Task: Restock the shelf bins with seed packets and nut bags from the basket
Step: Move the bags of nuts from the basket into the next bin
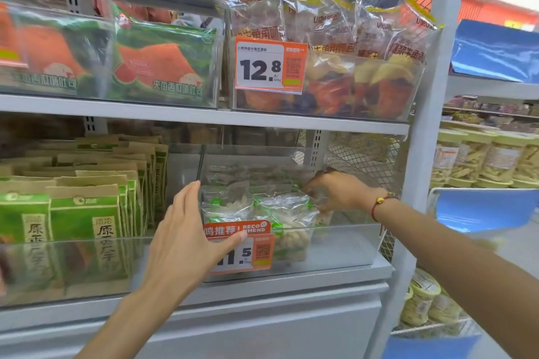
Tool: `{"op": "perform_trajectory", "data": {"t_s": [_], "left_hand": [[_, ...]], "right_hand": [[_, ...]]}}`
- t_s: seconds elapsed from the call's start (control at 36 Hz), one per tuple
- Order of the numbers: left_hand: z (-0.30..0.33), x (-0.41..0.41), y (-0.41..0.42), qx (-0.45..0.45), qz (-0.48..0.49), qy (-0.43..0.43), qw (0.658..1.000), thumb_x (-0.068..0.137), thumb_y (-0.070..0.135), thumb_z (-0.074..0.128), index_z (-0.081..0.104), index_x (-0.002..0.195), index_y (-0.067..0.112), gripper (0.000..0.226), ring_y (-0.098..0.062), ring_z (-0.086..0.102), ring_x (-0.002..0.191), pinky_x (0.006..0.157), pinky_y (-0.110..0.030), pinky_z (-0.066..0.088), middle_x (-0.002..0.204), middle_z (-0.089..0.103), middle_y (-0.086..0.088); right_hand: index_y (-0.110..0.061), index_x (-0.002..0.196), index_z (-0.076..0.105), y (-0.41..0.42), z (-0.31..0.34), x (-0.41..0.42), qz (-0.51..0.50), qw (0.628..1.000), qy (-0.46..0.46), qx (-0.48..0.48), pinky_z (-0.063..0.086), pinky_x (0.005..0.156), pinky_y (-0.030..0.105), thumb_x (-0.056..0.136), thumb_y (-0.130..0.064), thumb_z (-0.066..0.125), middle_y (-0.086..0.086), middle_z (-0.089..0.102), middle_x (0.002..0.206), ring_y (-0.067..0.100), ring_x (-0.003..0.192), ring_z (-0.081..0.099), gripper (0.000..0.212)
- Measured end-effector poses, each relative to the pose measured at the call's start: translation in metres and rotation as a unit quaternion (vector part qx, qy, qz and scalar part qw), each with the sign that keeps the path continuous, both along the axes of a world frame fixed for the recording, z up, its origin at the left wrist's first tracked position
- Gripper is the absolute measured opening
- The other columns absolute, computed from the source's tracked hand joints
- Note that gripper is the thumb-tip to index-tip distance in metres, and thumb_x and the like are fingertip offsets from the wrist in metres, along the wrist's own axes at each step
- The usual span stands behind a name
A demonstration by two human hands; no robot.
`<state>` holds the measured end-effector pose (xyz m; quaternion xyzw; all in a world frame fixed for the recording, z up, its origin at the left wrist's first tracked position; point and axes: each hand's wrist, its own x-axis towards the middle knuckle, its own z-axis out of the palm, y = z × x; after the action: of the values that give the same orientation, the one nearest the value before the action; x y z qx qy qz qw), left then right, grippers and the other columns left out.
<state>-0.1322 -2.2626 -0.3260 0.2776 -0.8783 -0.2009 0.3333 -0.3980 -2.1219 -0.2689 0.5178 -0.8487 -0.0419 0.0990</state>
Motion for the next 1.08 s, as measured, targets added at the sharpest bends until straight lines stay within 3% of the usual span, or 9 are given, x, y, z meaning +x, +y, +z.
{"op": "perform_trajectory", "data": {"t_s": [0.08,0.25,0.39,0.53,0.64,0.75,0.92,1.03,1.08], "left_hand": [[0.002,0.002,0.002,0.005,-0.001,-0.001,1.0,0.064,0.068,0.069,0.011,0.149,0.02,0.113,-0.015,0.027,0.139,0.106,-0.038,0.035,0.156,0.016,0.005],[-0.001,0.02,0.008,-0.049,-0.027,0.004,0.998,0.073,0.056,0.071,0.014,0.151,0.024,0.101,-0.01,0.018,0.142,0.112,-0.032,0.025,0.157,0.014,0.009],[-0.015,0.059,0.023,-0.117,-0.038,0.028,0.992,0.077,0.035,0.074,0.046,0.135,0.024,0.065,-0.012,0.042,0.126,0.097,-0.031,0.041,0.142,0.041,0.011],[-0.04,0.104,0.047,-0.052,-0.032,0.041,0.997,0.08,0.031,0.071,0.059,0.108,0.04,0.032,-0.003,0.057,0.089,0.064,-0.025,0.041,0.096,0.056,0.027],[-0.078,0.134,0.052,0.035,-0.05,-0.026,0.998,0.084,0.037,0.063,0.056,0.093,0.046,0.015,0.005,0.052,0.079,0.071,-0.027,0.045,0.082,0.054,0.031],[-0.126,0.157,0.048,0.089,-0.026,-0.126,0.988,0.089,0.04,0.058,0.058,0.103,0.042,0.014,0.002,0.059,0.092,0.076,-0.028,0.049,0.1,0.064,0.023],[-0.215,0.2,0.054,0.146,0.018,-0.266,0.953,0.092,0.026,0.057,0.055,0.125,0.029,0.033,-0.013,0.053,0.117,0.087,-0.028,0.047,0.134,0.053,0.007],[-0.263,0.229,0.058,0.138,-0.014,-0.442,0.886,0.094,0.044,0.048,0.03,0.146,0.023,0.058,-0.02,0.025,0.141,0.114,-0.038,0.024,0.154,0.027,0.001],[-0.282,0.243,0.06,0.142,-0.027,-0.501,0.853,0.093,0.053,0.042,0.021,0.149,0.024,0.066,-0.021,0.009,0.146,0.117,-0.044,0.011,0.158,0.013,0.001]], "right_hand": [[-0.032,0.131,0.055,0.01,-0.001,0.0,0.003,1.0,-0.011,-0.02,0.042,0.086,0.025,0.081,-0.034,0.07,-0.009,0.06,0.126,0.015,0.112,0.056,0.052],[-0.031,0.123,0.06,0.034,0.002,0.02,0.013,0.989,-0.018,-0.147,0.047,0.088,0.037,0.083,-0.04,0.066,0.0,0.057,0.116,0.02,0.109,0.052,0.042],[-0.031,0.118,0.061,0.06,-0.003,0.096,0.067,0.975,-0.029,-0.208,0.045,0.077,0.026,0.089,-0.032,0.063,-0.014,0.058,0.113,0.001,0.096,0.053,0.029],[-0.038,0.125,0.054,0.066,-0.024,0.181,0.121,0.987,-0.1,0.03,0.046,0.082,0.029,0.092,-0.039,0.057,-0.018,0.06,0.108,0.002,0.093,0.056,0.033],[-0.032,0.124,0.057,0.052,-0.065,0.219,0.135,0.963,-0.156,0.174,0.044,0.081,0.028,0.093,-0.037,0.056,-0.012,0.063,0.109,0.009,0.096,0.057,0.032],[-0.029,0.129,0.053,0.036,-0.124,0.239,0.122,0.93,-0.194,0.286,0.04,0.082,0.028,0.095,-0.037,0.052,-0.005,0.062,0.118,0.016,0.105,0.056,0.035],[-0.023,0.135,0.048,0.023,-0.224,0.262,0.078,0.888,-0.267,0.367,0.042,0.094,0.037,0.097,-0.035,0.049,0.004,0.053,0.132,0.024,0.119,0.05,0.04],[-0.023,0.142,0.039,0.034,-0.282,0.272,0.051,0.89,-0.25,0.377,0.043,0.093,0.04,0.095,-0.027,0.05,0.011,0.047,0.137,0.029,0.124,0.045,0.049],[-0.022,0.147,0.028,0.042,-0.301,0.272,0.043,0.888,-0.195,0.413,0.033,0.106,0.045,0.09,-0.03,0.058,0.014,0.04,0.141,0.031,0.134,0.032,0.065]]}}
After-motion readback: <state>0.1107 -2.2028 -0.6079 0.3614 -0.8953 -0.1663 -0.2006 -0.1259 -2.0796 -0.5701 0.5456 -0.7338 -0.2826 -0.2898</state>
